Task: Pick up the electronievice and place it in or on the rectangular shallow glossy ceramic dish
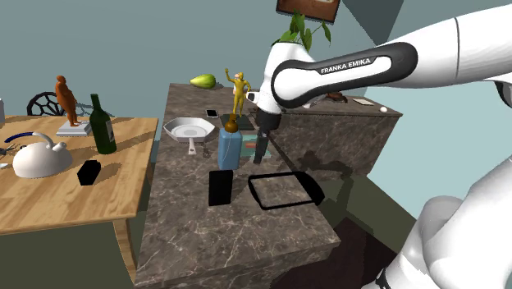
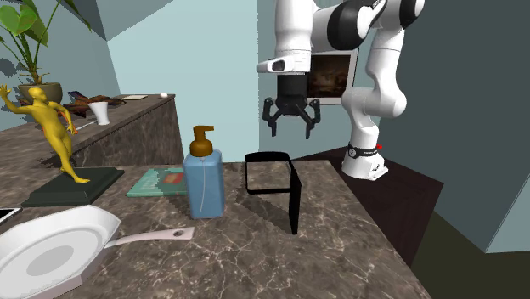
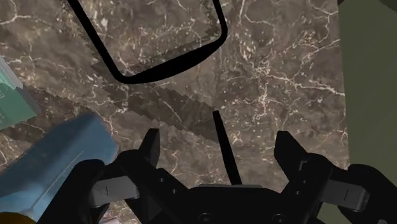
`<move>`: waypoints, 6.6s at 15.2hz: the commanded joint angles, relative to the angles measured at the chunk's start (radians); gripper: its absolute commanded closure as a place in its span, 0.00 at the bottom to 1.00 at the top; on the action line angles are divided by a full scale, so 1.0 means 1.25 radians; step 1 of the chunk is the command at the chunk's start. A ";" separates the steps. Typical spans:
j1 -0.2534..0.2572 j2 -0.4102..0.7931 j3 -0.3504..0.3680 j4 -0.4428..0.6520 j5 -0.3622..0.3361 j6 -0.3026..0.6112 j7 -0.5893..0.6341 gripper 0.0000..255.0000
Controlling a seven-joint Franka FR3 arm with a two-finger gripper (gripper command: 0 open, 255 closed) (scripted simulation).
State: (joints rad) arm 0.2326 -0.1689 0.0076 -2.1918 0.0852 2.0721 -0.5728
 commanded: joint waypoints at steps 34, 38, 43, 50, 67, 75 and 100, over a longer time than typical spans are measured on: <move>0.073 0.270 0.066 0.121 -0.016 0.175 -0.144 1.00; 0.072 0.255 0.066 0.136 -0.016 0.145 -0.142 1.00; 0.072 0.233 0.066 0.164 -0.016 0.095 -0.140 1.00; 0.071 0.207 0.066 0.209 -0.016 0.025 -0.137 1.00; 0.001 0.021 -0.009 0.109 -0.001 -0.072 -0.282 1.00; -0.060 -0.087 -0.094 0.032 -0.018 -0.112 -0.416 1.00; -0.094 -0.073 -0.160 -0.153 -0.023 0.079 -0.523 1.00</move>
State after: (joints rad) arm 0.1143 -0.2639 -0.1911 -2.3751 0.0548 2.1586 -1.2245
